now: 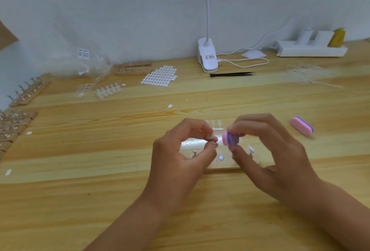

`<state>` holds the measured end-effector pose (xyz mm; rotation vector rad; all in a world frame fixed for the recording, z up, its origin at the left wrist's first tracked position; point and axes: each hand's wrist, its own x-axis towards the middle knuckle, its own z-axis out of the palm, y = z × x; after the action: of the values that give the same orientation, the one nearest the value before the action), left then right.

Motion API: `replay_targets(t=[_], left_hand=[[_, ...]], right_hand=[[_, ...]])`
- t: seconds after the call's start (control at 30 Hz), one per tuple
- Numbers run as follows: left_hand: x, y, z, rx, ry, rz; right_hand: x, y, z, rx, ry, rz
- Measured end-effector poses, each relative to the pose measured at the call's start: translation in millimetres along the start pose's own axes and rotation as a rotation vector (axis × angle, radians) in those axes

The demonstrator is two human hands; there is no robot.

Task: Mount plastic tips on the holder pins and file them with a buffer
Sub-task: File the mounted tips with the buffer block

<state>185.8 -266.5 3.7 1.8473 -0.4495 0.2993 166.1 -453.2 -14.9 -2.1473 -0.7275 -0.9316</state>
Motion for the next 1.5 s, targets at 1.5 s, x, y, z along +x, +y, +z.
replay_targets(t=[1.5], left_hand=[[-3.3,-0.3,-1.9,0.201,0.041,0.225]], right_hand=[[-1.5,2.3,8.6,-0.016,-0.034,-0.099]])
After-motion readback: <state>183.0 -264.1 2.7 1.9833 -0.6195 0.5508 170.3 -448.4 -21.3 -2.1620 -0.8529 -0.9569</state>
